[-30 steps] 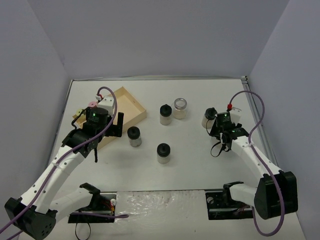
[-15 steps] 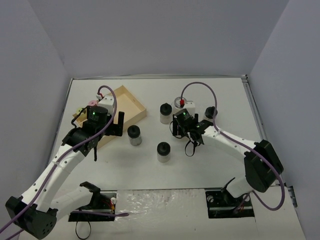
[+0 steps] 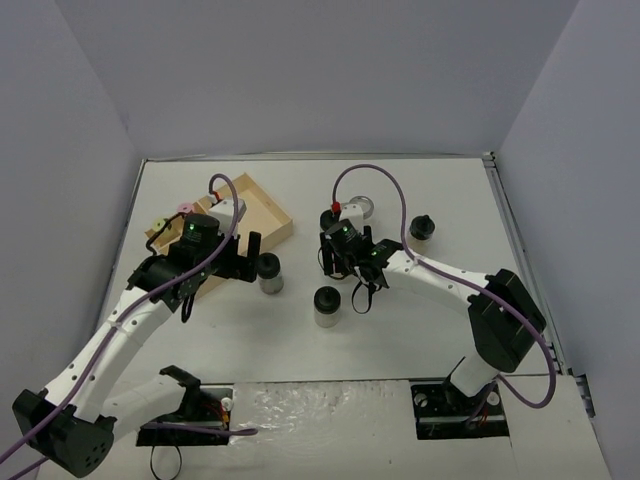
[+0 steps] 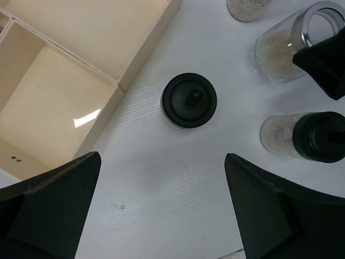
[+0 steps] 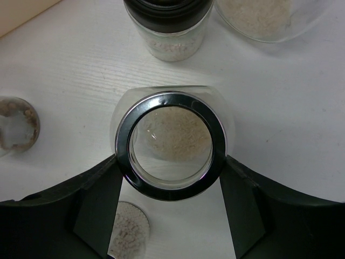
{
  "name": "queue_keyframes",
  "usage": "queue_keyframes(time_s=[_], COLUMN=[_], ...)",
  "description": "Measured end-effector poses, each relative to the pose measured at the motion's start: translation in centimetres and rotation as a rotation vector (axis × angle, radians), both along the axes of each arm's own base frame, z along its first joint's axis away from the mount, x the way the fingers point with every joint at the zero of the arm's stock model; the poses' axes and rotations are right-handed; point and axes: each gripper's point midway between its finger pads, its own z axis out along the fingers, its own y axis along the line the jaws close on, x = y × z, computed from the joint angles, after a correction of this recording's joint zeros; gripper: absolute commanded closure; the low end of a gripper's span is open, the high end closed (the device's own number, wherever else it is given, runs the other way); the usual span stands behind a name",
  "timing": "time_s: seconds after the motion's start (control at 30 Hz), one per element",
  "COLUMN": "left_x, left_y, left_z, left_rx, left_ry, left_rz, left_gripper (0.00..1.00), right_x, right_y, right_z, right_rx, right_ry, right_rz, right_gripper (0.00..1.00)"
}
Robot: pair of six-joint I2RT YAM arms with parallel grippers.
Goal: Organize the condiment bottles
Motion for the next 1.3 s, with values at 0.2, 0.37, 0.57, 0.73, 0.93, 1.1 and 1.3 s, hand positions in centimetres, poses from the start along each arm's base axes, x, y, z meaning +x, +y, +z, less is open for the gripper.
queue_keyframes(time_s=[0.2,0.37,0.57,0.73,0.93,1.1,1.3], left_x=[0.4,0.9,1.9,3.3,4.4,5.2,5.4], left_y=[-2.3,-4.9,-9.5,-13.6,-18.0,-20.7,-22.9], left_z=[1.3,1.2,1.2,0.4,-2.5,-4.9,-7.6], left_rx=[-0.043,-0.054,-0.044,-0.012,0.029,0.060,0.116], left_ry=[0.008,0.044,0.066,0.085,0.145,0.188,0.218], left_rz=[-0.061,-0.117,-0.216,-0.318,-0.460,-0.573,-0.666], left_gripper=[0.03,0.03,0.03,0.03,0.03,0.03,0.03], right_x=[-0.7,-1.5,-3.6,-6.5,-9.7,-11.3,-11.5], right_y=[0.0,-0.8,-4.7,-9.8,-14.0,-15.8,-16.0], right_z=[1.2,5.9,13.3,14.9,14.6,15.1,14.0], right_rx=[0.018,0.080,0.190,0.246,0.294,0.355,0.336], right_ry=[0.003,-0.070,-0.219,-0.258,-0.276,-0.306,-0.280], right_rz=[0.033,0.041,-0.034,-0.160,-0.273,-0.319,-0.331], right_gripper=[0.01,0.00,0.00,0.00,0.00,0.00,0.00])
